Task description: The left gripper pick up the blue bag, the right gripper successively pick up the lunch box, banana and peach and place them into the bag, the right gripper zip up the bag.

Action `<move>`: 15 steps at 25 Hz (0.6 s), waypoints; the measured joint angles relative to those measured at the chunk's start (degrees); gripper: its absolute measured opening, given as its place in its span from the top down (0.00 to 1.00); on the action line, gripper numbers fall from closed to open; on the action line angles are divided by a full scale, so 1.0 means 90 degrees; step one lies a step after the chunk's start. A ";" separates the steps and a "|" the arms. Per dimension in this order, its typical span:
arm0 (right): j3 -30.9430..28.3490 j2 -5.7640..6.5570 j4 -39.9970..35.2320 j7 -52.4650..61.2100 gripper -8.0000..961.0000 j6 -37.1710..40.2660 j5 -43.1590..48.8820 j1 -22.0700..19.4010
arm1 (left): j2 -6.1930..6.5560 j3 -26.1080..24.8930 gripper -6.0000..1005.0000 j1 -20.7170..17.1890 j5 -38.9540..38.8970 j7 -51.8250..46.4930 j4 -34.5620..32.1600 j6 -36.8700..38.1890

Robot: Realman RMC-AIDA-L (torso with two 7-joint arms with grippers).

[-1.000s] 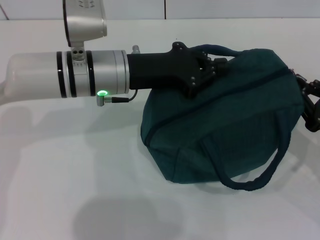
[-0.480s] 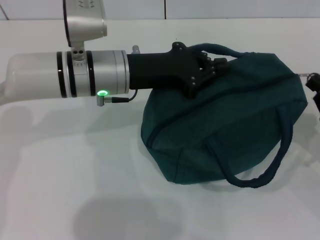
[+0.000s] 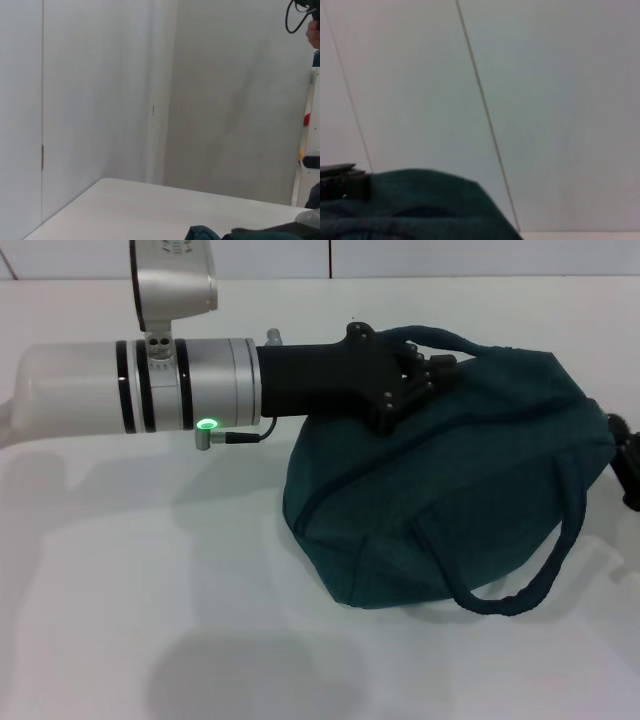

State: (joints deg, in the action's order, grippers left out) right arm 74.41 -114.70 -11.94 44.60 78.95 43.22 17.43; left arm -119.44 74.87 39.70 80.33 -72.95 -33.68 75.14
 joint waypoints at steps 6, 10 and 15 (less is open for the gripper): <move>-0.0004 0.0006 -0.0013 0.0273 0.95 0.0027 0.0095 0.0007 | -0.0036 0.0019 0.89 -0.0030 -0.0036 0.0000 0.0002 0.0018; -0.0040 0.0017 -0.0044 0.0333 0.89 0.0114 0.0100 -0.0054 | -0.0050 0.0064 0.89 -0.0082 -0.0052 -0.0020 0.0039 0.0026; -0.0087 0.0021 -0.0044 0.0337 0.83 0.0364 0.0055 -0.0141 | -0.0053 0.0069 0.89 -0.0252 -0.0371 0.0010 0.0049 0.0037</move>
State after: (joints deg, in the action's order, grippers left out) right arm 73.63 -114.50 -12.34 47.63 82.23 43.71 16.16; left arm -119.92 75.49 37.43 76.99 -72.86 -33.24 75.48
